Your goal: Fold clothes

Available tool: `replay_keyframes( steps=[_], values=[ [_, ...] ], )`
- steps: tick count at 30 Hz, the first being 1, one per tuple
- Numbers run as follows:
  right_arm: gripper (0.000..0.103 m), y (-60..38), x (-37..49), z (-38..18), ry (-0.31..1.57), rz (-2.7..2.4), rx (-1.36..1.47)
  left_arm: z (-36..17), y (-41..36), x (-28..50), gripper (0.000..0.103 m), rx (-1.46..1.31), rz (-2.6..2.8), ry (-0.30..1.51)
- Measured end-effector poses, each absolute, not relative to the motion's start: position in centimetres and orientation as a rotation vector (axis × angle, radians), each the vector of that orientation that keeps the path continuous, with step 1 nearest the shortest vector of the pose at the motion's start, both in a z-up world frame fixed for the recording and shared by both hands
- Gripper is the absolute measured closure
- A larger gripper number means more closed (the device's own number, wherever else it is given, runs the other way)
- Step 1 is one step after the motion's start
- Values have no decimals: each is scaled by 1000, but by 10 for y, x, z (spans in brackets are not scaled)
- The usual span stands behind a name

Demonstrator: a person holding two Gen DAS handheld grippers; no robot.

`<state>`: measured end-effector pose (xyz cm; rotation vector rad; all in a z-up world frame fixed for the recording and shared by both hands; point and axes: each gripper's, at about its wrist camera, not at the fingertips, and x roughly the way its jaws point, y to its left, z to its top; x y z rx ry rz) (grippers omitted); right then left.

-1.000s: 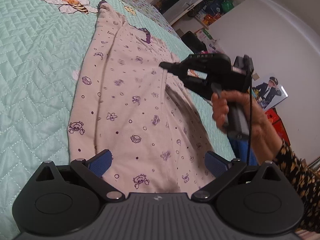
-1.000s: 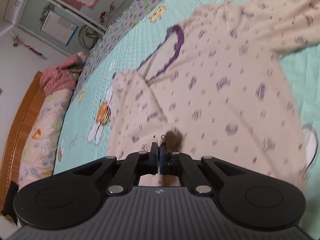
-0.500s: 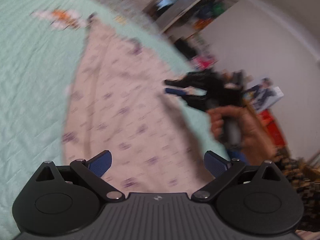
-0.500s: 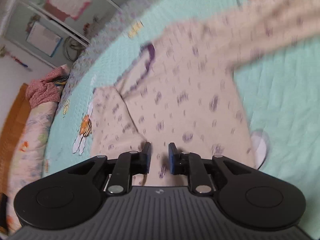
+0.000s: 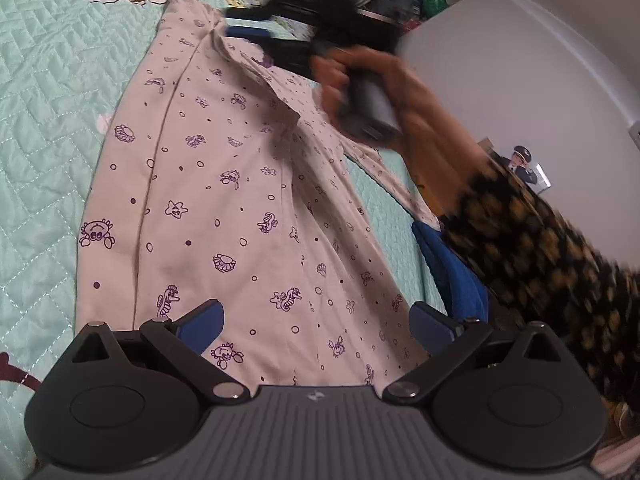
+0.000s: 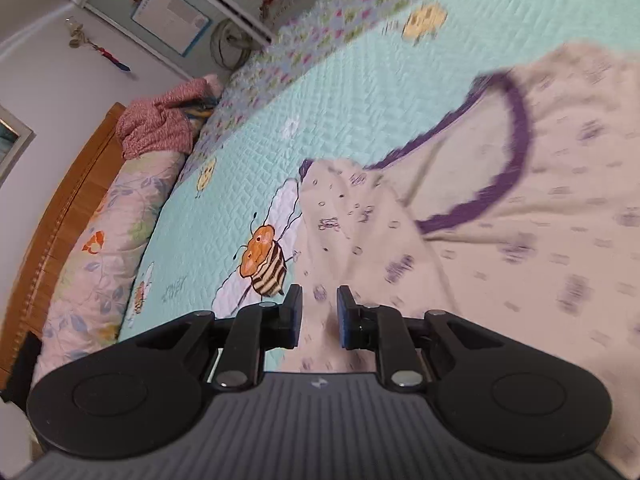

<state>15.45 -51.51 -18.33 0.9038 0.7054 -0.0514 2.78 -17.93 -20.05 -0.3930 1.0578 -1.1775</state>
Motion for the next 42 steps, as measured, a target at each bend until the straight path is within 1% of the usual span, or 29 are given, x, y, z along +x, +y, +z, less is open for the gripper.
replay_keyframes(
  steps=[1,2,3,6,9,13,14,16,17,18,21,28,29,30,32,39,42],
  values=[
    [83,-514,166,-188,715,-47,912,-201,-179,28,1,-393,-1184,1057],
    [88,-514,177,-192,724,-43,921,-202,-179,29,1,-393,-1190,1057],
    [103,-513,188,-197,733,-39,930,-202,-179,29,1,-395,-1195,1058],
    [103,-511,217,-208,757,-27,945,-204,-178,29,1,-409,-1204,1059],
    [96,-499,208,-189,722,-24,834,-205,-175,27,1,-417,-1207,1053],
    [95,-487,212,-159,638,-48,651,-205,-170,28,1,-441,-1211,1046],
    [93,-487,218,-154,629,-59,611,-206,-169,29,1,-450,-1212,1046],
    [81,-488,236,-150,632,-76,547,-207,-168,29,1,-462,-1218,1047],
    [69,-489,246,-148,635,-83,515,-208,-168,29,1,-465,-1222,1047],
    [62,-490,256,-147,639,-84,478,-208,-168,28,1,-466,-1225,1046],
    [62,-496,281,-145,655,-88,386,-210,-168,26,1,-466,-1235,1045],
    [63,-503,312,-161,756,-21,369,-214,-160,26,1,-506,-1259,1055],
    [66,-500,314,-164,772,-11,356,-215,-158,27,1,-510,-1261,1054],
    [79,-498,316,-167,786,-4,340,-215,-157,26,1,-510,-1264,1053],
    [98,-491,316,-170,790,-2,307,-213,-155,26,1,-505,-1268,1049],
    [100,-501,294,-161,681,-50,439,-212,-157,25,1,-496,-1271,1042],
    [100,-507,295,-172,718,-183,439,-211,-159,24,1,-490,-1270,1039]
  ],
)
